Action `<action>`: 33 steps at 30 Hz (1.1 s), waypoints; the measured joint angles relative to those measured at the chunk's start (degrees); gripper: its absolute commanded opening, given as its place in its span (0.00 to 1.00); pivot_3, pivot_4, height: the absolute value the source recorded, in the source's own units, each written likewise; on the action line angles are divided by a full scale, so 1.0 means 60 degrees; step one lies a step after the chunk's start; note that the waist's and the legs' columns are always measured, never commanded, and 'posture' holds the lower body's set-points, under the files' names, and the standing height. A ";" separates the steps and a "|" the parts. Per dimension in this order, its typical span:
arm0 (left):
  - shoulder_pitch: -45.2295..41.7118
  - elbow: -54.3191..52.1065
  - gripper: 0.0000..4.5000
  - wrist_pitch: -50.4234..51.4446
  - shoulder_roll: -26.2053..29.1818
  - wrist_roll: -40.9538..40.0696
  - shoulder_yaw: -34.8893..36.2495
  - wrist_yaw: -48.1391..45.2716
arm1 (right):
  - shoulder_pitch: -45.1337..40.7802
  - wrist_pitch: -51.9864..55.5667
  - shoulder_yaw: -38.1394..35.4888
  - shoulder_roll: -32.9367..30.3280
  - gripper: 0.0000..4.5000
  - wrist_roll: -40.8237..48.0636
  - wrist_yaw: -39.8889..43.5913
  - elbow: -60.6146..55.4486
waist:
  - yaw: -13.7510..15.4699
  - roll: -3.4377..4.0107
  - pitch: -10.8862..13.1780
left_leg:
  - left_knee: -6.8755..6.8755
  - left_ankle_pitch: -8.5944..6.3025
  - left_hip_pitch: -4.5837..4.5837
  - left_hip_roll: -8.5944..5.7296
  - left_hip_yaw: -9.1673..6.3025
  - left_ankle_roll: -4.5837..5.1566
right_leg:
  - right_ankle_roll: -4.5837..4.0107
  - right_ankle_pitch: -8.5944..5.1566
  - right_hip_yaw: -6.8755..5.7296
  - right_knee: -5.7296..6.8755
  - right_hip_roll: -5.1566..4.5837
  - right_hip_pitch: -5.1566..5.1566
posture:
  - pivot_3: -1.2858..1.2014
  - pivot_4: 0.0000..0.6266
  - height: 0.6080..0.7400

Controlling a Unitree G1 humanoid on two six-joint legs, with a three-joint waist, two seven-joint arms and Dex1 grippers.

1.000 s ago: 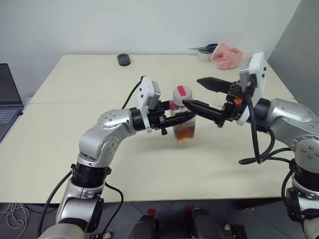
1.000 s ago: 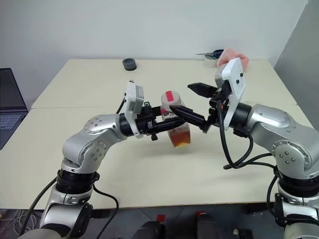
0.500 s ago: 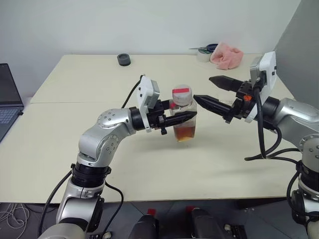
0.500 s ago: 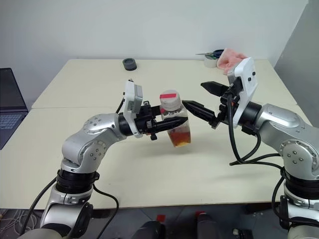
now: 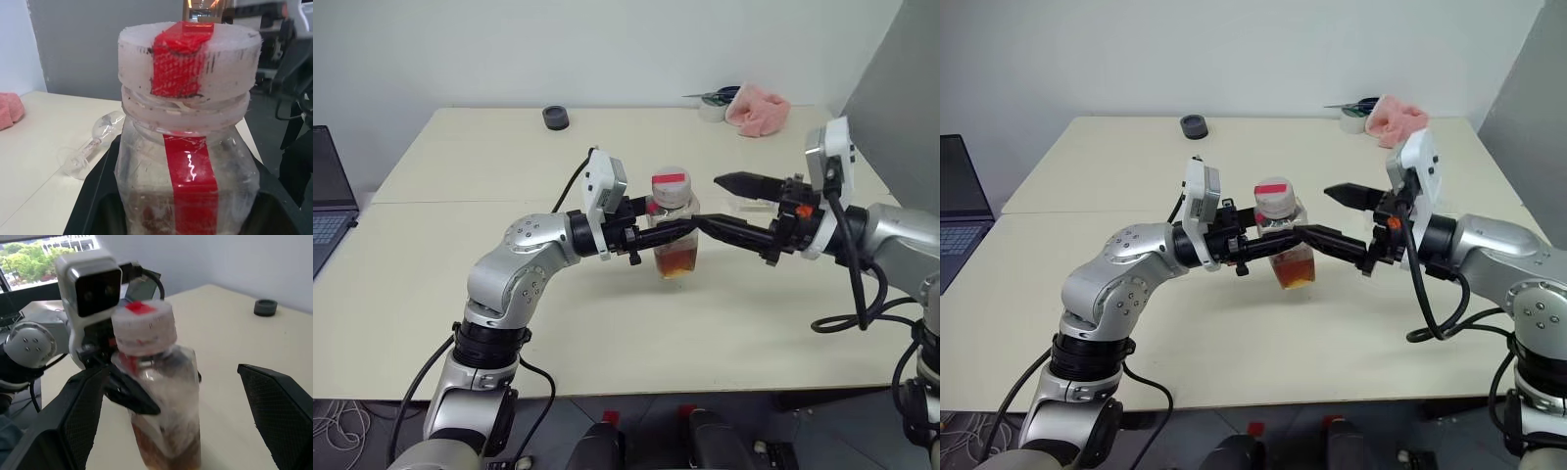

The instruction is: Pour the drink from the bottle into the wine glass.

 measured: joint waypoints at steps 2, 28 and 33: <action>0.0000 0.0000 0.43 -0.0008 -0.0004 0.0002 0.0000 -0.0030 | -0.0199 -0.0017 0.0251 0.0360 1.00 -0.0005 -0.0118 0.0041 | -0.0003 0.0000 0.0000 | 0.0000 0.0000 0.0000 0.0000 0.0001 0.0000 | 0.0000 0.0000 0.0002 0.0001 -0.0001 -0.0001 | 0.52 0.24 1.00; 0.0034 -0.0198 0.43 0.0044 -0.0059 -0.0088 -0.0087 0.0038 | -0.1061 -0.0379 0.1209 0.1495 0.44 -0.0730 -0.0247 0.0499 | 0.0000 0.0001 0.0000 | 0.0001 0.0000 -0.0002 -0.0002 -0.0003 -0.0001 | 0.0000 0.0000 0.0001 0.0002 -0.0003 -0.0006 | 0.52 0.24 1.00; 0.0034 -0.0205 0.43 0.0056 -0.0050 -0.0120 -0.0089 0.0032 | -0.1092 -0.0426 0.1239 0.1465 0.44 -0.0870 -0.0175 0.0493 | 0.0000 0.0001 0.0000 | 0.0000 0.0000 -0.0002 -0.0002 -0.0003 -0.0001 | 0.0000 0.0000 0.0001 0.0002 -0.0003 -0.0006 | 0.52 0.24 1.00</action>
